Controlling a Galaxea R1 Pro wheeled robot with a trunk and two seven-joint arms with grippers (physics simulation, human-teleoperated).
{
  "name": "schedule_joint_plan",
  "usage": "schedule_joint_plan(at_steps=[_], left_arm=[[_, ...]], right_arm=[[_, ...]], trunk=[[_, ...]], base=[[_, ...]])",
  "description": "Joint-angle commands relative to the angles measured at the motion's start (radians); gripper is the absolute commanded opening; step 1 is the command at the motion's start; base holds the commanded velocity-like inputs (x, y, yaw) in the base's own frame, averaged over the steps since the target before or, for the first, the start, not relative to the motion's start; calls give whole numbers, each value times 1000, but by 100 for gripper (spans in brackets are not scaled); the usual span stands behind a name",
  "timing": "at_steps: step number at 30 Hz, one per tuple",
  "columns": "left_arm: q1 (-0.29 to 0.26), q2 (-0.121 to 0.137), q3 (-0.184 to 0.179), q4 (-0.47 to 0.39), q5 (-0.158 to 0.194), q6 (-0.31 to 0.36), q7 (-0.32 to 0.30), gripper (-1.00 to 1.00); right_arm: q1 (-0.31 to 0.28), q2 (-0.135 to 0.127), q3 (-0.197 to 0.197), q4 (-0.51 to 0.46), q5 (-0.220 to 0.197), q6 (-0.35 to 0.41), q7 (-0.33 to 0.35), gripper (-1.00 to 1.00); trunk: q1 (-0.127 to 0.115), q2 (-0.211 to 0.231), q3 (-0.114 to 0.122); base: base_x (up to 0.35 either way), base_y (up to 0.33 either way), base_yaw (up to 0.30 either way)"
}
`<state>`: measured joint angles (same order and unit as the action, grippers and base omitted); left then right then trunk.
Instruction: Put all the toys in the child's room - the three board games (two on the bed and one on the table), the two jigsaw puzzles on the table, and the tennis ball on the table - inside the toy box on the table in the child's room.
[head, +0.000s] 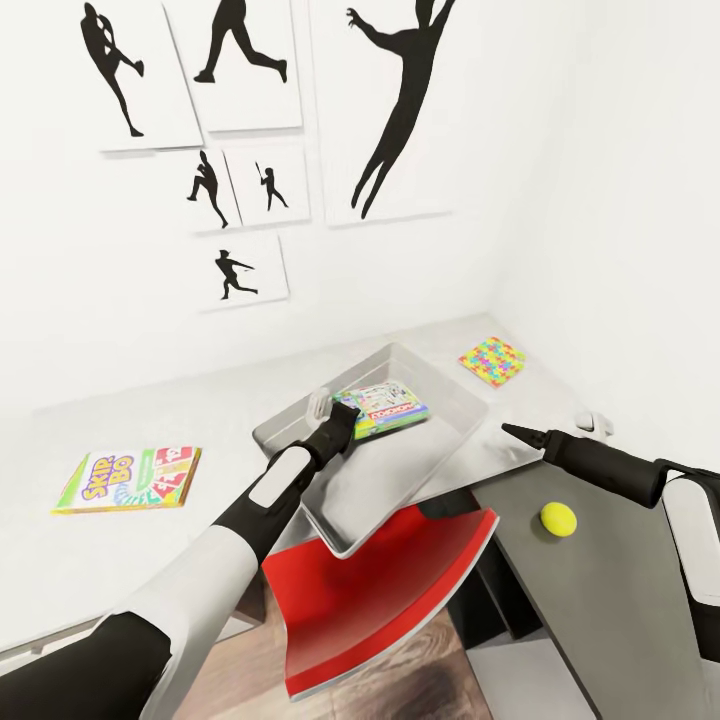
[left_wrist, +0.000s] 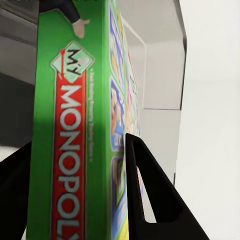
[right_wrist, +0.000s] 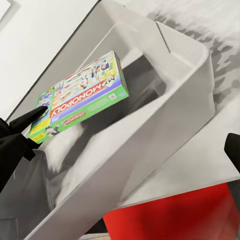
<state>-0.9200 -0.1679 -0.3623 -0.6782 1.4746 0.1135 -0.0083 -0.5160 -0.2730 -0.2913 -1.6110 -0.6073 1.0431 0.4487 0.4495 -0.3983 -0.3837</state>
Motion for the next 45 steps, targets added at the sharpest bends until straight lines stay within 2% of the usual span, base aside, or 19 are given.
schedule_joint_plan(at_steps=[1, 11, 27, 45], left_arm=[[-1, 0, -1, 0, 9, 2, -1, -100], [-5, 0, -1, 1, 9, 2, -1, -100], [-55, -2, -2, 14, 8, 2, -1, -100], [-68, -2, -3, 17, 6, 2, -1, -100]], right_arm=[[-1, 0, -1, 0, 9, 4, 10, 100], [-1, 0, -3, -1, 9, 4, 10, 100], [-1, 0, -5, -1, 9, 4, 11, 100], [0, -9, -6, -1, 8, 4, 11, 100]], trunk=[[1, -2, -2], [1, -2, -2], [1, -2, -2], [1, -2, -2]], base=[[0, 0, 0], [0, 0, 0], [0, 0, 0], [0, 0, 0]])
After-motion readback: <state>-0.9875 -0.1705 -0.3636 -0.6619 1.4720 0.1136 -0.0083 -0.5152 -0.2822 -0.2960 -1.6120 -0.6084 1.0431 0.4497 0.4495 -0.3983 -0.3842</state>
